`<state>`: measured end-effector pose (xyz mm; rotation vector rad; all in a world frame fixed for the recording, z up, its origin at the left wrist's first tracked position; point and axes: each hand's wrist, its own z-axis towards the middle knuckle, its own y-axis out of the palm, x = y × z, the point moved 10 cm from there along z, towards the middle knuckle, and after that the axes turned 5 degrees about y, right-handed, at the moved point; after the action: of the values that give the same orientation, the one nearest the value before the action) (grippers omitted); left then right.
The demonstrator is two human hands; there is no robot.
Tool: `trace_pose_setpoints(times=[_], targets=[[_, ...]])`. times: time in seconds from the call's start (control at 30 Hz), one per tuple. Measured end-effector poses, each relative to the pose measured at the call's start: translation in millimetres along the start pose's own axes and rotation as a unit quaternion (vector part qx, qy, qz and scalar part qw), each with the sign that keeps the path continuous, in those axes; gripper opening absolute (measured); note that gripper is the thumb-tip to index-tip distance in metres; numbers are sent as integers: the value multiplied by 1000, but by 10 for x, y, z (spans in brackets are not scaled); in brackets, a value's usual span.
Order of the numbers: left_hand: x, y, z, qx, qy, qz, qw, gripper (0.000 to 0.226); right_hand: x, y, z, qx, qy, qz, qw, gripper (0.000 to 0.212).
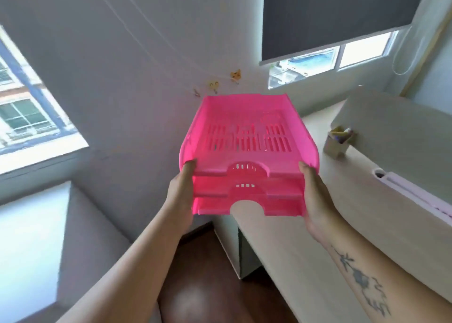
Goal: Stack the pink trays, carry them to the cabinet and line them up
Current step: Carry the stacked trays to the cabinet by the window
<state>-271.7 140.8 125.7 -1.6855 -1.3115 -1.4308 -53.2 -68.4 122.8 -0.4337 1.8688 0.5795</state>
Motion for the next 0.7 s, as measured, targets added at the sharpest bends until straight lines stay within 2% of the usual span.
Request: trace_pose_setpoints(times=[0.1, 0.33, 0.47, 0.53, 0.63, 0.7], targets=[[241, -1034, -280, 87, 29, -26, 995, 35, 195, 955, -146, -105, 17, -15, 994, 57], [642, -3169, -1058, 210, 101, -85, 969, 43, 631, 3109, -1062, -298, 5, -48, 953, 49], [805, -4311, -1452, 249, 142, -66, 956, 46, 935, 4153, -1780, -383, 1, -50, 922, 58], [873, -4856, -1575, 264, 152, -57, 951, 50, 1119, 4622, -2107, -419, -1, -51, 907, 71], [890, -5656, -1663, 282, 152, -53, 946, 54, 1437, 5270, -2492, -436, -9, -42, 899, 94], [851, -6163, -1669, 290, 145, -57, 944, 56, 1684, 5653, -2671, -424, -9, -38, 905, 94]])
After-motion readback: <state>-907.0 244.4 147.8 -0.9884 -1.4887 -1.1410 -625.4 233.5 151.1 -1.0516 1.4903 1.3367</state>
